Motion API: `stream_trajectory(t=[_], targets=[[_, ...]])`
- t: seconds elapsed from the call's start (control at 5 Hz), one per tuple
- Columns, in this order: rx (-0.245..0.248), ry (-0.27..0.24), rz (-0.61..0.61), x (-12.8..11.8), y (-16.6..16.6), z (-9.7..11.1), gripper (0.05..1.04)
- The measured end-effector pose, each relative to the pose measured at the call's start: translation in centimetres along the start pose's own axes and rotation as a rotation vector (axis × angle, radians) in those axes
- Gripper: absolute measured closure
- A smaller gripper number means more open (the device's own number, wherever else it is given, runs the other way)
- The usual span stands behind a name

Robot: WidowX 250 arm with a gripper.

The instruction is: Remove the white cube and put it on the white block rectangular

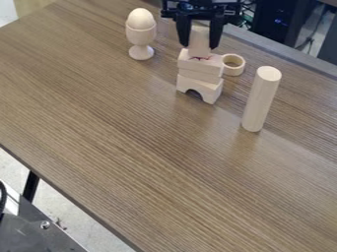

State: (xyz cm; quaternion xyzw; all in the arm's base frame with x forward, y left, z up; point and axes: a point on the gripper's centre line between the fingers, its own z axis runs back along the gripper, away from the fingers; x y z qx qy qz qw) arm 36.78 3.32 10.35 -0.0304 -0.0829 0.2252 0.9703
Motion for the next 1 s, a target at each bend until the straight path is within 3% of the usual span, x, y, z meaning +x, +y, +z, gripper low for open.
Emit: stream_trajectory(t=[0.2,0.4,0.6,1.0], targets=[[0.011,0.006,-0.009,-0.4,0.0,-0.4,0.480],[0.019,0.010,-0.007,-0.5,0.1,-0.4,0.179],[0.022,0.019,-0.005,-0.6,0.1,-0.4,0.077],[-0.016,0.030,-0.009,-0.8,-0.6,2.0,0.084]])
